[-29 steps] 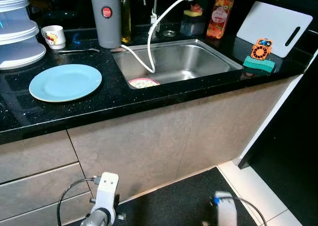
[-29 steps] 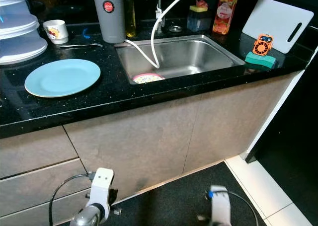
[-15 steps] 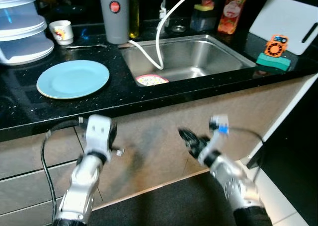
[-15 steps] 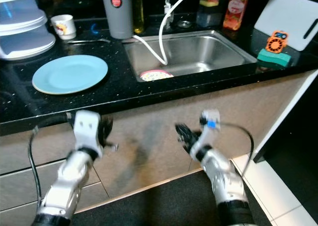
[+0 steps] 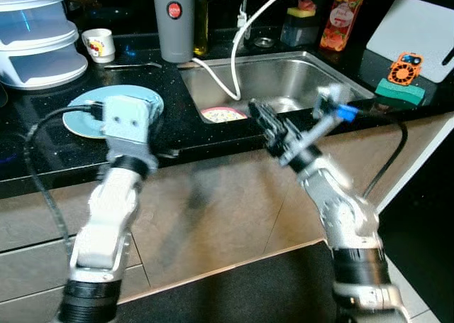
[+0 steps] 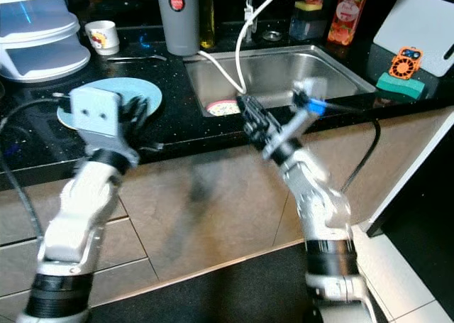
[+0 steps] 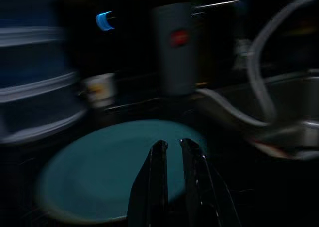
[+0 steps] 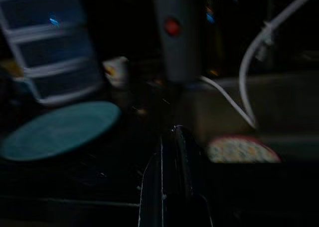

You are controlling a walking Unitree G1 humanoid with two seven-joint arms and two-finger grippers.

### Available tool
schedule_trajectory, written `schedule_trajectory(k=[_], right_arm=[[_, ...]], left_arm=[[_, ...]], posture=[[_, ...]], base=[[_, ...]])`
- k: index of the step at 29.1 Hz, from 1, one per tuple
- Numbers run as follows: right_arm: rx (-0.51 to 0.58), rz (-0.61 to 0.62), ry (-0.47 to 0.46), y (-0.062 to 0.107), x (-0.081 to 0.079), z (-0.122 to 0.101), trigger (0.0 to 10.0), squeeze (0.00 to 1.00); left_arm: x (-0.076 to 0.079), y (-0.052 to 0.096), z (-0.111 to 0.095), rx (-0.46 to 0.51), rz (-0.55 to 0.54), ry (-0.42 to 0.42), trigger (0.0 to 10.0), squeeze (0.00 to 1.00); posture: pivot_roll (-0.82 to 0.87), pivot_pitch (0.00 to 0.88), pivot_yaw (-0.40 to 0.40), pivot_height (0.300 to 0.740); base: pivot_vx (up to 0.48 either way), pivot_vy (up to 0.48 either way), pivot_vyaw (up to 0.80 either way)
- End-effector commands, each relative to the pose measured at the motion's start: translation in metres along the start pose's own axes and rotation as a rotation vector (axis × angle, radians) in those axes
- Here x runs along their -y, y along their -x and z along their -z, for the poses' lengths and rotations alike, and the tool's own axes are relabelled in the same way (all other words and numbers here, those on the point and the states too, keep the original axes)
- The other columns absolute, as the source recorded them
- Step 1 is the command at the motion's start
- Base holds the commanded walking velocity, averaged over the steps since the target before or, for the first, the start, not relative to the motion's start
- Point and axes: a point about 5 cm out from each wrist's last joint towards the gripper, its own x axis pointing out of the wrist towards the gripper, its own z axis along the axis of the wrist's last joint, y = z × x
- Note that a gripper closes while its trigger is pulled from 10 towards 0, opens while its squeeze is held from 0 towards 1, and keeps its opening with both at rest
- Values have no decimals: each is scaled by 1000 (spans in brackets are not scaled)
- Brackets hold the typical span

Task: Kitchen organization

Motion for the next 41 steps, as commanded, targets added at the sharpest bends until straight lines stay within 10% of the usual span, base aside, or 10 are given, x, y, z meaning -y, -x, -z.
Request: schedule_trajectory(k=[1, 11, 21, 41], right_arm=[[-10, 31, -13, -1, 0, 3, 10000, 0], [-50, 92, -65, -4, 6, 10, 10000, 0], [-59, 128, -66, -7, 1, 18, 10000, 106], [-62, 149, -77, -3, 2, 19, 10000, 0]], left_arm=[[-5, -4, -7, 16, -20, -13, 10000, 0], [-25, -14, -17, 22, -76, -35, 10000, 0], [-4, -20, -11, -48, 18, 16, 10000, 0], [2, -20, -8, -82, 47, 14, 10000, 0]], posture=[[-25, 117, -6, 740], [-14, 115, -14, 740], [-9, 114, 21, 740], [-8, 102, 17, 740]], base=[[0, 0, 0], [0, 0, 0], [0, 0, 80], [0, 0, 200]])
